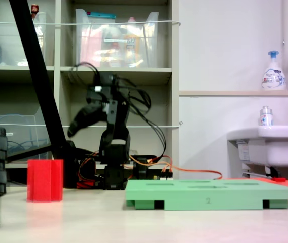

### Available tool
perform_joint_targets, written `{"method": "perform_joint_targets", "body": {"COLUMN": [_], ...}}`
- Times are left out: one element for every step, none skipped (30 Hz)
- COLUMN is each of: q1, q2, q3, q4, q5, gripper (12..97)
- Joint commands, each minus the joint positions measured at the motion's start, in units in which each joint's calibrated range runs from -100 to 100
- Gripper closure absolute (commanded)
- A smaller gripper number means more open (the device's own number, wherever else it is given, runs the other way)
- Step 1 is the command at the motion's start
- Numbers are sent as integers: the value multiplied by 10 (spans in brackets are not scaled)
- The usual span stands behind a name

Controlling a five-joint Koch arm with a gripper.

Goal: Put the cross columnar block into the corresponding hole

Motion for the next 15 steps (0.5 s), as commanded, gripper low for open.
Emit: {"method": "perform_joint_targets", "body": {"q1": [-11, -14, -19, -23, -27, -31, -33, -36, -37, -39, -41, -42, -44, -47, -48], "q2": [92, 125, 163, 206, 249, 286, 316, 346, 375, 400, 425, 452, 474, 501, 527], "q3": [80, 114, 148, 186, 219, 245, 266, 283, 299, 314, 329, 343, 354, 364, 376], "q4": [-59, -68, -84, -106, -122, -130, -133, -134, -134, -134, -134, -134, -135, -135, -135], "q5": [-19, -24, -28, -33, -36, -40, -42, -43, -44, -44, -47, -51, -52, -56, -60], "gripper": [438, 415, 403, 401, 376, 347, 311, 282, 264, 264, 264, 264, 264, 264, 264]}}
